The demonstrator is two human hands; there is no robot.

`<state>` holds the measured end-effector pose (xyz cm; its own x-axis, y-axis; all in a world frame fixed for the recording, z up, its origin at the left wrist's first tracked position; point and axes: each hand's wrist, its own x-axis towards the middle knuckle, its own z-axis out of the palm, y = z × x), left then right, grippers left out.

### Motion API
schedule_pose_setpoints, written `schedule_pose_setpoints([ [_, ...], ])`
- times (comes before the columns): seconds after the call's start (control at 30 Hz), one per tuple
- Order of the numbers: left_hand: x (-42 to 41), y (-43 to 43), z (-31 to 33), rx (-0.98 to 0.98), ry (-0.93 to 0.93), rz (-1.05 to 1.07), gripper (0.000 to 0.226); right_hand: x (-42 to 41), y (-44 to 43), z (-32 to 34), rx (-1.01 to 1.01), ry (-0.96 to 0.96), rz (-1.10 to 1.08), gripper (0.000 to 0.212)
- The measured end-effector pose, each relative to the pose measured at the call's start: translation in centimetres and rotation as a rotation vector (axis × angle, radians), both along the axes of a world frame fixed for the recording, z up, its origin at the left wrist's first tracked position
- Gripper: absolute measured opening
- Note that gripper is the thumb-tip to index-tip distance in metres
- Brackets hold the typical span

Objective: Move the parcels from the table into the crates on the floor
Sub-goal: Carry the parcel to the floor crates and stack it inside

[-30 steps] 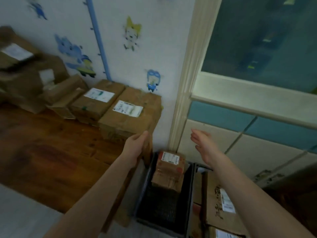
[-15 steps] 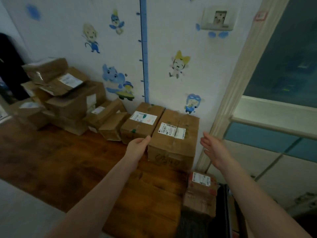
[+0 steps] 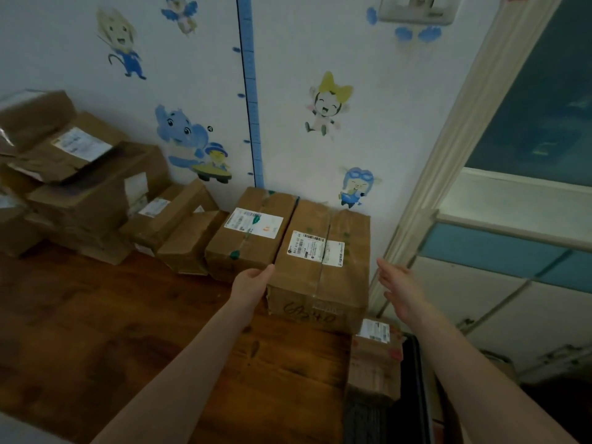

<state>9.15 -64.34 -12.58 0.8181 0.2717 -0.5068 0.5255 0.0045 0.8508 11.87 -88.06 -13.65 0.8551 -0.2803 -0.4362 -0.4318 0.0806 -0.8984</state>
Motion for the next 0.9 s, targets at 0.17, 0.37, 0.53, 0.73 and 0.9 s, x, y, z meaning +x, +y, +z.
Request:
schedule_pose_setpoints([
  [0.17,2.1,-0.2,-1.6,-0.015,0.051,-0.034,0.037,1.3,-0.6,-1.7,-0.041,0.081,-0.007,0.056],
  [0.37,3.5,0.9,-3.0,0.007,0.093,-0.152,0.046,1.8,0.3,-2.7,-0.073,0.141,-0.021,0.056],
  [0.53,4.7,2.4,-4.8,0.017,0.138,-0.325,0.061,0.6,2.9,-3.9,-0.065,0.201,-0.078,0.052],
  [0.73,5.3,4.5,-5.7,0.016,0.136,-0.492,0.054,-2.2,5.9,-4.3,-0.085,0.188,-0.251,0.047],
  [0.9,4.0,5.9,-5.9,0.007,0.202,-0.596,0.064,-5.1,7.8,-4.8,-0.083,0.167,-0.339,0.041],
])
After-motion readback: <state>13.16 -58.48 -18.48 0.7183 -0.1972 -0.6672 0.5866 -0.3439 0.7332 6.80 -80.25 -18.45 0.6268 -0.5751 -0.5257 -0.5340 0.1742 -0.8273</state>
